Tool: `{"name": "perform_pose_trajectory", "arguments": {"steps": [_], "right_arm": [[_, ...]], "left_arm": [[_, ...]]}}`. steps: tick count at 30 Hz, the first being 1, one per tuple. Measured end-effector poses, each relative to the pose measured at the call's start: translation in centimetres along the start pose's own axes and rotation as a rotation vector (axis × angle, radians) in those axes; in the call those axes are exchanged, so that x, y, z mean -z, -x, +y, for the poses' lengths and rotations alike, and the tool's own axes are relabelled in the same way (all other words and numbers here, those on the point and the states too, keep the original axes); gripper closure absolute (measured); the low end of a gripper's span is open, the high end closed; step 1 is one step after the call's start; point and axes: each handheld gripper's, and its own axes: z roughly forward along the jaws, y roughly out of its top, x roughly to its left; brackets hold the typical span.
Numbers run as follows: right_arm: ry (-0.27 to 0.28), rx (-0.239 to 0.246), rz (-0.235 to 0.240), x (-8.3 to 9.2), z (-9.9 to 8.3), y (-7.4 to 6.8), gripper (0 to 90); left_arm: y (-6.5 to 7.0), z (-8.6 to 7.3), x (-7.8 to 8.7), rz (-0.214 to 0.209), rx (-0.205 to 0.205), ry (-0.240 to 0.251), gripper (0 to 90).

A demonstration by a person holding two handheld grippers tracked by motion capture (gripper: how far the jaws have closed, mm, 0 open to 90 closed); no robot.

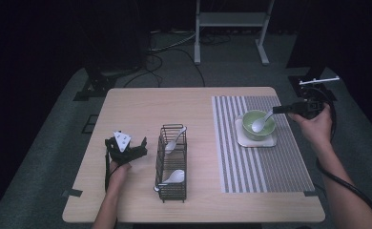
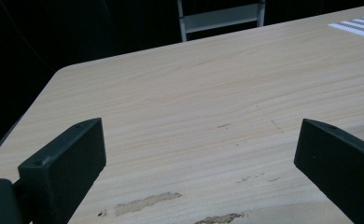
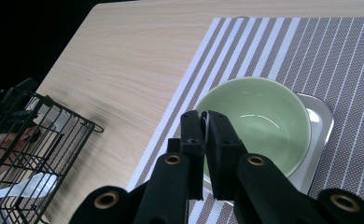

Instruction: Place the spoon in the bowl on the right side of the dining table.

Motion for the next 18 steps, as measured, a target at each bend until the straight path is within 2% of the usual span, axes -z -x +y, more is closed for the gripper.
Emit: {"name": "perform_pose_trajectory", "arguments": {"steps": [18], "right_arm": [[-0.010,-0.014,-0.018,-0.98,-0.19,0.70,85.4]], "left_arm": [[-0.01,0.00,0.00,0.000,0.000,0.000,1.1]]}}
